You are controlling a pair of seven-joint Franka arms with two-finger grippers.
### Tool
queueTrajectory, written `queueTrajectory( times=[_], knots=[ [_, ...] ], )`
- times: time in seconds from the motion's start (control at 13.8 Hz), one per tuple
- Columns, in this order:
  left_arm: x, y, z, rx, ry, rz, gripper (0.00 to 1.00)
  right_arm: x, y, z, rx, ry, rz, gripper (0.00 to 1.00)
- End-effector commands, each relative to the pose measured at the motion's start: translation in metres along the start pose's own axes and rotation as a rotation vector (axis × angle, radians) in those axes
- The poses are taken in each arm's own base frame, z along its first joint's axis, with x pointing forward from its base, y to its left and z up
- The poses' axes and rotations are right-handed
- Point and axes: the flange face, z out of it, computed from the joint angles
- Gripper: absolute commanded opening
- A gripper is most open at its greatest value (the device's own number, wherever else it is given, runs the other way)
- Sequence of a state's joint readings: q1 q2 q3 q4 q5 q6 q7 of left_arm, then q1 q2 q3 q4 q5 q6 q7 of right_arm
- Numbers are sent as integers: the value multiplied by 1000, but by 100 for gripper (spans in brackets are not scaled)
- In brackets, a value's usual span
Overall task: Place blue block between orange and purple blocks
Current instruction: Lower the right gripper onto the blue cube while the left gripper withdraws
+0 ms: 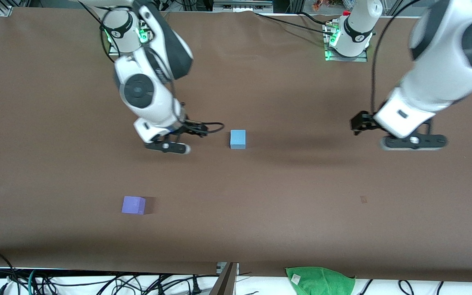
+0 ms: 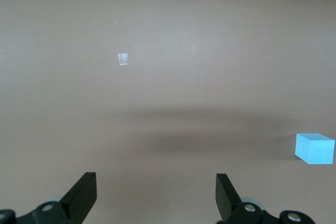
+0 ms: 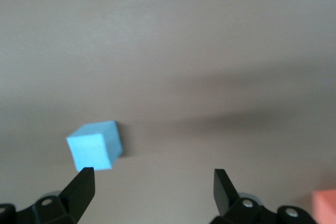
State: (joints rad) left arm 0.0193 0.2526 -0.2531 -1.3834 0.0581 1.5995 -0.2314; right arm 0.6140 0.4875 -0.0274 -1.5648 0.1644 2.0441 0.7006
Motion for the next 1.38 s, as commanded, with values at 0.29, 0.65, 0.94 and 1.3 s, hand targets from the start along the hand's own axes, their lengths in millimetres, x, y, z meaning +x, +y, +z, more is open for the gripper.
queueTrajectory(
  times=[0.29, 0.65, 0.94, 1.3],
  knots=[
    [-69, -81, -11, -30, 113, 30, 100, -50, -78, 102, 61, 97, 67, 100],
    [-71, -92, -11, -16, 67, 50, 100, -68, -94, 147, 70, 133, 52, 100],
    [-71, -93, -6, -4, 40, 59, 100, -73, -93, 171, 45, 130, 48, 100],
    [-71, -93, -7, 2, 41, 47, 100, -73, -92, 181, 43, 133, 54, 66]
  ],
)
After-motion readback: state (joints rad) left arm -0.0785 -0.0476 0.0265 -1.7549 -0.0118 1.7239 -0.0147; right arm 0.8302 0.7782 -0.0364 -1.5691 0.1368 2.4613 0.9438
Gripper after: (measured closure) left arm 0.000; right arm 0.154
